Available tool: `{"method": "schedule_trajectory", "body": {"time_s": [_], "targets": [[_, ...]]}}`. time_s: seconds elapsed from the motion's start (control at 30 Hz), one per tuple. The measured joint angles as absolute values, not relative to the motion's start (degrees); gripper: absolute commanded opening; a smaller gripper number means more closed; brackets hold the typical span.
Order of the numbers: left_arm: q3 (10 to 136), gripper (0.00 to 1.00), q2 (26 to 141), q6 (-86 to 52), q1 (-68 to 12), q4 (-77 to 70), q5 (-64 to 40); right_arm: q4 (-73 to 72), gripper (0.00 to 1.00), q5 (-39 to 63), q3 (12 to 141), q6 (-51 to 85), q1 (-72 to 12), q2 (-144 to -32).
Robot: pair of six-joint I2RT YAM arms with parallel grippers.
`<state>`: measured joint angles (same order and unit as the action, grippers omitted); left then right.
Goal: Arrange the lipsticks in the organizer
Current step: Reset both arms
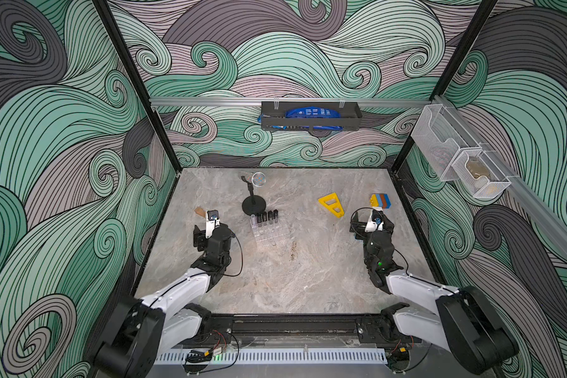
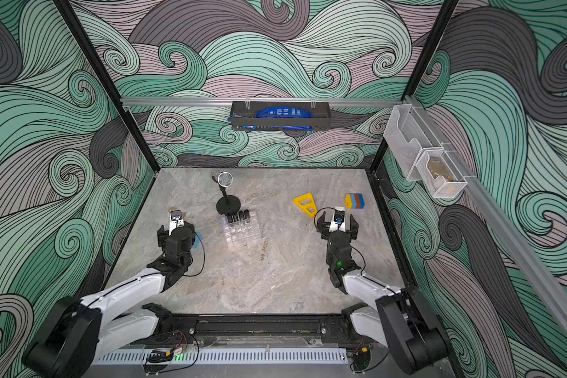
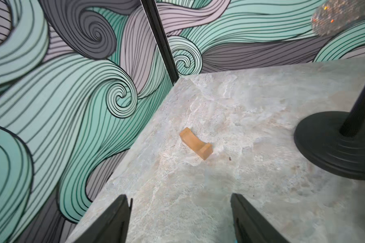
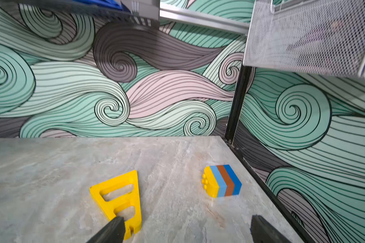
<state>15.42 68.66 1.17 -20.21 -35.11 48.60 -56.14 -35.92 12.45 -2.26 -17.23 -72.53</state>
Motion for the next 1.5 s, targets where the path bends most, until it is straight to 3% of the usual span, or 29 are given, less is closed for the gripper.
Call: {"method": "schedule_trajectory", "body": {"time_s": [0.1, 0.3, 0.53, 0.6, 0.67, 0.7, 0.9, 1.5], "targets": [[9.89, 0.80, 74.65, 3.51, -16.16, -46.52, 42.04, -64.64, 0.99, -33.91, 9.93, -2.61, -15.57, -79.18], [12.29, 0.80, 77.60, 6.13, -12.51, -52.45, 28.42, -77.17, 0.99, -26.33, 7.60, -2.50, -11.49, -83.77], [14.63, 0.83, 86.59, 6.02, -9.34, -59.37, 23.03, -89.56, 0.99, -19.92, 3.97, -0.89, -7.94, -91.02], [16.38, 0.85, 90.96, 6.37, -8.91, -60.10, 22.15, -89.84, 0.99, -18.11, 3.79, -0.80, -7.53, -91.92], [18.55, 0.98, 91.35, 5.58, -8.16, -55.77, 21.12, -90.72, 0.99, -16.29, 3.90, -0.21, -6.55, -91.81], [20.21, 0.99, 90.74, 4.47, -7.40, -52.51, 20.64, -90.96, 0.99, -15.49, 4.10, 0.23, -5.80, -91.70], [23.20, 0.99, 89.91, 2.24, -3.22, -51.99, 17.63, -90.19, 0.99, -11.81, 6.39, 2.31, -2.98, -91.33], [22.33, 0.99, 89.91, 1.85, -3.18, -51.96, 14.92, -90.32, 0.99, -6.15, 6.24, 3.40, -1.37, -91.33]]}}
